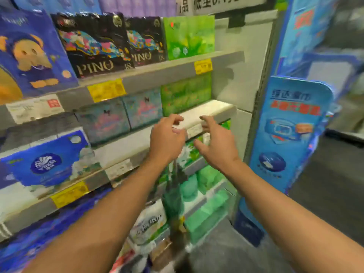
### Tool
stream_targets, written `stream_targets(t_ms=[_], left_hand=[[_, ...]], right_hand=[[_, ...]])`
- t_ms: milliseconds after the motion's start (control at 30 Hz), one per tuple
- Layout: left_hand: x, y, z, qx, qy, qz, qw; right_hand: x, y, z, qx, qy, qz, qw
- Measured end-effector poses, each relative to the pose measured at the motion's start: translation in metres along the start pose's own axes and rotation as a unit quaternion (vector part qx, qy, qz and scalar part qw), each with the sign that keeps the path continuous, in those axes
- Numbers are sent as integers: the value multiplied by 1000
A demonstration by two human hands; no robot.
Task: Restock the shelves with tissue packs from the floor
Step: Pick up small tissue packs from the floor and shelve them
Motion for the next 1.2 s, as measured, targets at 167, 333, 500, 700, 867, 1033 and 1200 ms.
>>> stream_targets(t_ms=[167,333,500,700,867,1033,1200], left_hand=[[109,-67,77,53,5,-182,982],[212,-160,162,95,13,-311,945],[303,-289,276,158,10,-426,891],[392,-474,415,182,-15,-549,816],[440,-605,499,206,-11,-636,744],[487,-673,557,233,-3,-676,700],[548,-723,596,268,10,-721,639]], right_hand=[[-87,-108,97,152,-71,53,984],[-188,-233,174,274,-96,113,950],[-290,-376,245,387,-81,169,903],[-422,-572,315,502,-78,226,831],[-504,-710,350,589,-83,263,759],[-521,-790,384,661,-58,272,697],[-531,-837,430,716,-52,284,636]])
Point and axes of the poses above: each hand's wrist, its own y-axis towards the middle knuckle, its own x-axis out of the palm, z = x × y, the point moved 9 cm from there along y, towards the middle knuckle, and after that the axes turned 14 degrees about y, right-handed, at the moved point
